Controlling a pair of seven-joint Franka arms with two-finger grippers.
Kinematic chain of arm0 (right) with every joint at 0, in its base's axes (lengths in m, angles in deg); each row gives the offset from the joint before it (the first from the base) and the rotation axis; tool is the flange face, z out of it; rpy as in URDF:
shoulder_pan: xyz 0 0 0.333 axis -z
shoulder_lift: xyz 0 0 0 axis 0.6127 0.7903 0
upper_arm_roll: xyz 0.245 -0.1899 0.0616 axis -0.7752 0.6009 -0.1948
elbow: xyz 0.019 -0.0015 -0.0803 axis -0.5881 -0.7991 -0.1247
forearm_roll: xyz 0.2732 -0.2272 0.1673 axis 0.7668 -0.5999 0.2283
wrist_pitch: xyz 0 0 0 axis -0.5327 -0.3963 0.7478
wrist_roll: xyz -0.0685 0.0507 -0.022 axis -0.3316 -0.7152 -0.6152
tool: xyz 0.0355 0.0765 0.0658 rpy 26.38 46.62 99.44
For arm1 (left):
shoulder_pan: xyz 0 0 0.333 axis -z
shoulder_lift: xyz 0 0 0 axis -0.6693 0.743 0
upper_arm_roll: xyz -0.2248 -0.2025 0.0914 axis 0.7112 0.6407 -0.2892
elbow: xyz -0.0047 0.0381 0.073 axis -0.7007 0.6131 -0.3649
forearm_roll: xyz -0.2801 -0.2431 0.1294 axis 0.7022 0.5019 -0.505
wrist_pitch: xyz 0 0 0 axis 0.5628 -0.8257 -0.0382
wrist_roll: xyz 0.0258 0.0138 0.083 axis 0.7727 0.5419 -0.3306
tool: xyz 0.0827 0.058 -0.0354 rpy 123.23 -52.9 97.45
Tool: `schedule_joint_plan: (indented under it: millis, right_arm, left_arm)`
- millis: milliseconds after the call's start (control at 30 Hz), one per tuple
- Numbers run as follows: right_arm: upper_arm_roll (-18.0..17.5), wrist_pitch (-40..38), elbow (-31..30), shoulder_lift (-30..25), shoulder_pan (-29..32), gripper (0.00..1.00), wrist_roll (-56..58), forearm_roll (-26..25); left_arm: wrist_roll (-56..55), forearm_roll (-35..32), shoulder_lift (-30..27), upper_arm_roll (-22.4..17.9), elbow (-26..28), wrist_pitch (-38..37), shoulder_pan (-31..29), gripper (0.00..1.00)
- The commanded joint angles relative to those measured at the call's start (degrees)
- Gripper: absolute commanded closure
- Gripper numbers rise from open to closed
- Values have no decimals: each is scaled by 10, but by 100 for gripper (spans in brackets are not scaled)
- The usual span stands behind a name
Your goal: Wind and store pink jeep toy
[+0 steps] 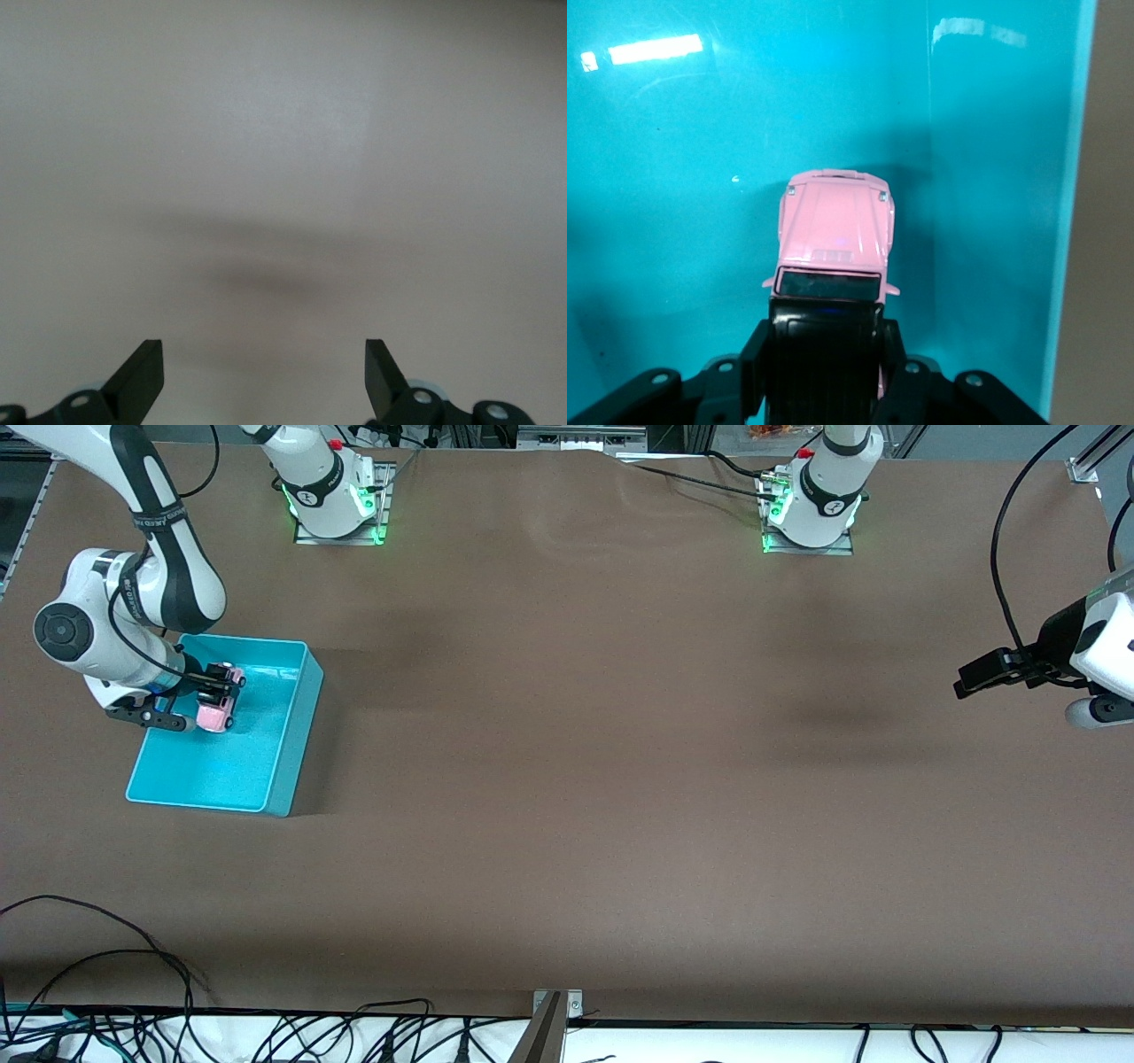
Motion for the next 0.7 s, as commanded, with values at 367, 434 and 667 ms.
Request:
schedule_joint_plan:
  millis: [367,434,667]
  right_arm:
    - [0,26,-14,1,1,34,5,11]
    - [0,25,-14,-2,1,22,4,11]
    - [-2,11,-13,-19,1,0,-14,11]
  left_arm:
    - [5,6,-7,-1,11,9,2,0]
    - [5,5,-7,-1,11,9,2,0]
    - [5,5,-7,-1,11,9,2,0]
